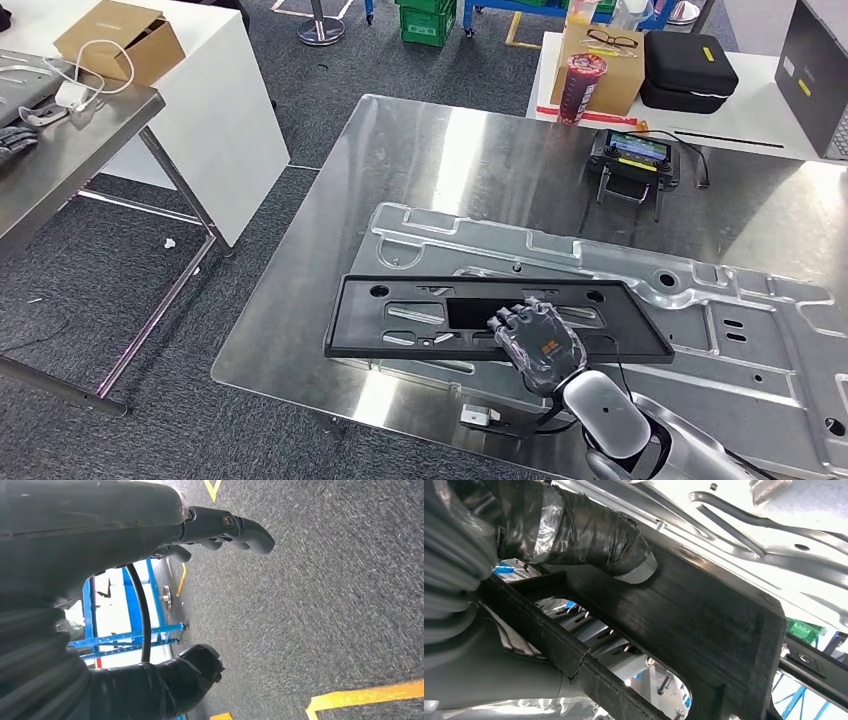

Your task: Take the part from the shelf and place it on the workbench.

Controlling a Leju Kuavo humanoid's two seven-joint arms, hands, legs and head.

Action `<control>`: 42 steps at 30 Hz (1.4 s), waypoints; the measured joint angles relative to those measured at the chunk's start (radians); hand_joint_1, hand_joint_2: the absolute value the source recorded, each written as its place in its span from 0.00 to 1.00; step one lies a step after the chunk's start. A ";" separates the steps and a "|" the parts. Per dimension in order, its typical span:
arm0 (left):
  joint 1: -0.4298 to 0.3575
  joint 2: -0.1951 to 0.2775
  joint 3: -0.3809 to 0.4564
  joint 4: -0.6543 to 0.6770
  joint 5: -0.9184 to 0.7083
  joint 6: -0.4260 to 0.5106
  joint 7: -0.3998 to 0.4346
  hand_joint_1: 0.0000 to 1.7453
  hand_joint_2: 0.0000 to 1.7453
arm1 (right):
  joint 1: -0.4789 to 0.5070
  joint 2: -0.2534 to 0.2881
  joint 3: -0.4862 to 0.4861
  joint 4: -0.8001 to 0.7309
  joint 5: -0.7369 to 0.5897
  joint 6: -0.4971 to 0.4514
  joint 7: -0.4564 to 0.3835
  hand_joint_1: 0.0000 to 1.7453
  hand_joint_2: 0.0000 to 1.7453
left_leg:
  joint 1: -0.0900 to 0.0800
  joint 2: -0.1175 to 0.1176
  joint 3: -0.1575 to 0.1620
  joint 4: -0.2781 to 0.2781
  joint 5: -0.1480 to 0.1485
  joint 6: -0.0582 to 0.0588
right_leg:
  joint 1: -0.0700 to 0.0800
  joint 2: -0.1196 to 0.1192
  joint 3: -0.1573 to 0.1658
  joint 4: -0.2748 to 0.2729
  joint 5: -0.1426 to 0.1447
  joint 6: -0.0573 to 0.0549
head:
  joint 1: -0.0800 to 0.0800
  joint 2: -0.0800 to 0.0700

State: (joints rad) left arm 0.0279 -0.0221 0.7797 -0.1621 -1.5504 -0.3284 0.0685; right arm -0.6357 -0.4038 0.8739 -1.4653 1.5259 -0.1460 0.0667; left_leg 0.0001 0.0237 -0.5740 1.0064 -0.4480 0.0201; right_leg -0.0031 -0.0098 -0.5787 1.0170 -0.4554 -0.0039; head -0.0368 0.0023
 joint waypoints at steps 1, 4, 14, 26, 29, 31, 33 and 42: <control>0.000 0.000 0.000 0.000 0.000 0.000 0.000 0.00 1.00 | 0.000 0.000 0.000 0.000 0.000 0.000 0.000 1.00 1.00 | 0.000 0.000 0.000 0.000 0.000 0.000 | 0.000 0.000 0.000 0.000 0.000 0.000 | 0.000 0.000; 0.000 0.000 0.000 0.000 -0.001 -0.003 0.000 0.00 1.00 | 0.000 -0.001 0.000 0.000 -0.001 0.000 0.002 1.00 1.00 | 0.000 0.000 0.000 0.000 0.000 0.000 | 0.000 0.000 0.000 0.000 0.000 0.000 | 0.000 0.000; 0.000 0.000 0.000 0.000 -0.001 -0.007 0.001 0.00 1.00 | 0.000 -0.022 -0.001 0.002 -0.002 0.019 0.025 1.00 1.00 | 0.000 0.000 0.000 0.001 0.000 0.000 | 0.000 0.000 0.000 0.000 0.000 0.000 | 0.000 0.000; 0.008 0.000 0.004 0.000 -0.002 -0.007 0.002 0.00 1.00 | 0.142 -0.211 -0.205 -0.007 0.032 0.022 0.071 1.00 1.00 | -0.001 -0.002 -0.002 0.004 -0.003 0.005 | 0.000 -0.001 0.000 -0.001 0.000 0.001 | 0.000 0.000; 0.008 0.000 0.006 0.000 -0.002 -0.007 0.001 0.00 1.00 | 0.172 -0.230 -0.248 -0.012 0.032 0.022 0.071 1.00 1.00 | -0.001 -0.002 -0.002 0.004 -0.003 0.005 | 0.000 -0.001 0.000 -0.001 0.000 0.002 | 0.000 0.000; 0.007 0.000 0.006 0.000 -0.002 -0.006 0.001 0.00 1.00 | 0.184 -0.238 -0.265 -0.016 0.033 0.023 0.071 1.00 1.00 | -0.001 -0.002 -0.002 0.004 -0.003 0.005 | 0.000 -0.001 0.000 -0.001 0.000 0.002 | 0.000 0.000; 0.007 0.000 0.006 0.000 -0.002 -0.006 0.001 0.00 1.00 | 0.192 -0.242 -0.276 -0.019 0.033 0.023 0.071 1.00 1.00 | -0.001 -0.002 -0.002 0.004 -0.003 0.005 | 0.000 -0.001 0.000 -0.001 0.000 0.002 | 0.000 0.000; 0.006 0.000 0.010 0.000 -0.005 -0.014 -0.002 0.00 0.50 | 0.228 -0.251 -0.325 -0.024 0.033 0.040 0.070 0.00 0.00 | -0.001 -0.002 -0.002 0.004 -0.003 0.005 | 0.000 -0.001 0.000 -0.001 0.000 0.002 | 0.000 0.000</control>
State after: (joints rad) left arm 0.0339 -0.0220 0.7897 -0.1621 -1.5553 -0.3422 0.0662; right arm -0.4078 -0.6548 0.5490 -1.4893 1.5587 -0.1061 0.1365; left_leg -0.0005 0.0220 -0.5761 1.0104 -0.4510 0.0247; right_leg -0.0030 -0.0107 -0.5787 1.0162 -0.4559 -0.0022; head -0.0366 0.0023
